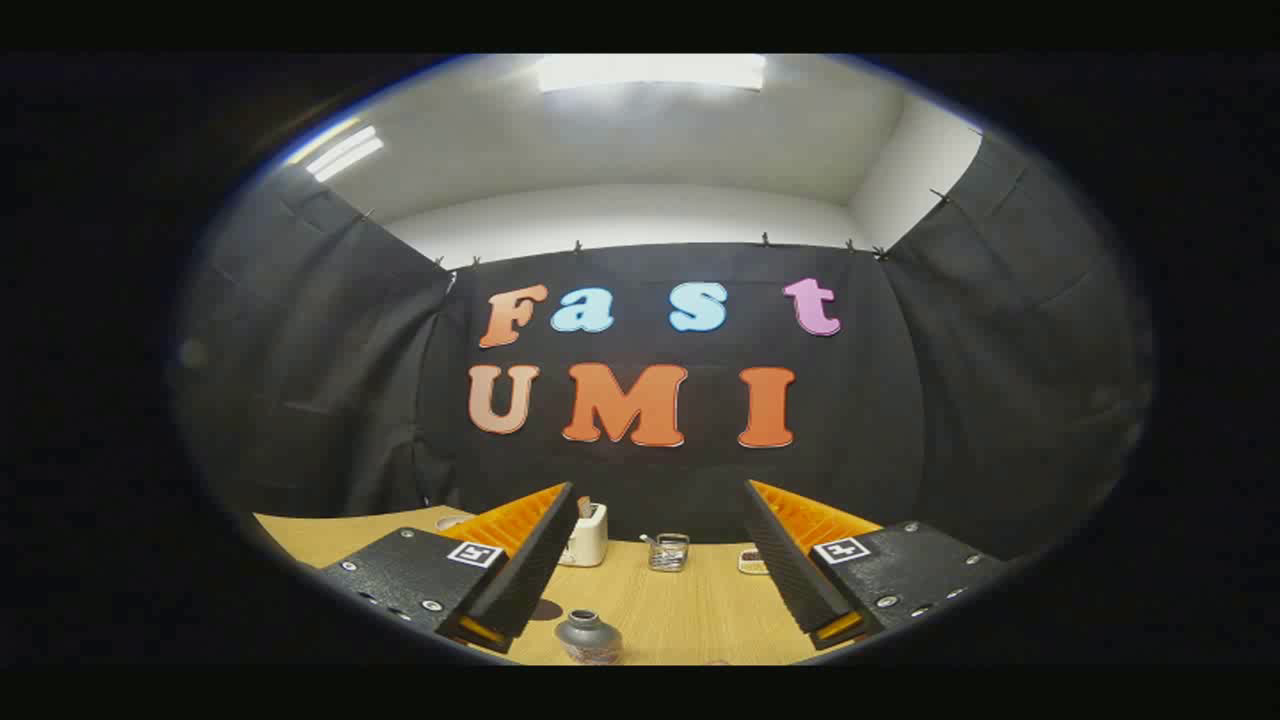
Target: Take the bottle from table, then pour the juice into the cup, finally place the bottle on the coaster
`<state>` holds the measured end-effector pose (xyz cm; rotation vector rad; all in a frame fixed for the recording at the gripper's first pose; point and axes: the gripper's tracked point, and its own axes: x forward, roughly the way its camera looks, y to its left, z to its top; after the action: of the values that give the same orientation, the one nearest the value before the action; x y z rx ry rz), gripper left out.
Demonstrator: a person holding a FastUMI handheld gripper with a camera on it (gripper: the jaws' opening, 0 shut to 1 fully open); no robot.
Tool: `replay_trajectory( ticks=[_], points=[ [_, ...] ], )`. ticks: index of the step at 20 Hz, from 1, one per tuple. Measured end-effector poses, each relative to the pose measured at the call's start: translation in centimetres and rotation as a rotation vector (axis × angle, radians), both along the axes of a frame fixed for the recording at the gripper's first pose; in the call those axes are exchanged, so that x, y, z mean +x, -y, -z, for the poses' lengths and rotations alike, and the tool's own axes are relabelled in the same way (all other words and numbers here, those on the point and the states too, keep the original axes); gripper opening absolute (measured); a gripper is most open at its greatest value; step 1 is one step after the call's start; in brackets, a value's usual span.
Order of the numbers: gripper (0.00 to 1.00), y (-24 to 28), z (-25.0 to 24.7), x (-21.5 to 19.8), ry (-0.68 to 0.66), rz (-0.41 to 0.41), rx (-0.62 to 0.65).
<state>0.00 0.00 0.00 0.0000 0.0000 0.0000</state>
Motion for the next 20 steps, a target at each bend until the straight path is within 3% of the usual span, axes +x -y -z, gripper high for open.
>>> replay_trajectory(
  ticks=[20],
  points=[
    [0.97,0.0,3.6,0.0,-0.034,0.0,-0.002]
  ],
)
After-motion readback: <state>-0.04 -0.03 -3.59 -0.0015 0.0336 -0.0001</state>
